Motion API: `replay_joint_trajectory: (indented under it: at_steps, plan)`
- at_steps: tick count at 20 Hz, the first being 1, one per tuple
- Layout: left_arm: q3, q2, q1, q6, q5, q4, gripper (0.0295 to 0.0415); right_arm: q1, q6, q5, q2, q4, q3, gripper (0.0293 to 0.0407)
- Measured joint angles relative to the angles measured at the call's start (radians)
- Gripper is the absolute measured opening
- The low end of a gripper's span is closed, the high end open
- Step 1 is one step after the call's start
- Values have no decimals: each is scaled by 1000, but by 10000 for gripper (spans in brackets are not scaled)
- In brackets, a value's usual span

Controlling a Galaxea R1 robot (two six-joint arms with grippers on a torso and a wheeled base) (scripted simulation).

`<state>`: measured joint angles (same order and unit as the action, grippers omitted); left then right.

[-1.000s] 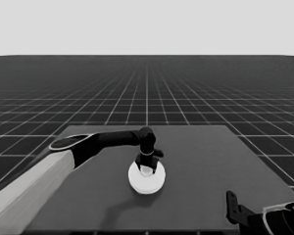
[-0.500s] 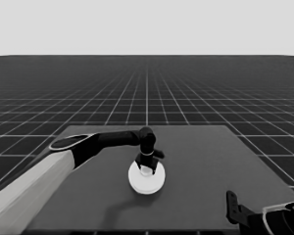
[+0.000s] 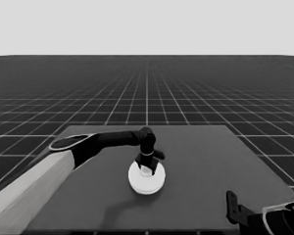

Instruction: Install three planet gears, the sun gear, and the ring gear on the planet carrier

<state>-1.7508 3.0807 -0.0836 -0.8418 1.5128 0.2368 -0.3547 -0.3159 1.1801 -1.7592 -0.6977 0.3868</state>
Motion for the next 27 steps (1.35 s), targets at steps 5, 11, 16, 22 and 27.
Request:
replay_joint_trajectory:
  at_steps: [5, 11, 16, 22, 27]
  plan:
    - [0, 0, 0, 28, 0, 0, 384, 0, 0, 0, 0, 0, 0, 385]
    - [0, 0, 1, 30, 0, 0, 385, 0, 0, 0, 0, 0, 0, 385]
    - [51, -12, 100, -461, 23, -81, 385, 0, 0, 0, 0, 0, 0, 385]
    - [53, -12, 112, -524, 27, -92, 385, 0, 0, 0, 0, 0, 0, 385]
    - [1233, -1204, 399, 1039, -775, 62, 388, 458, -1170, 404, -844, 576, 629, 386]
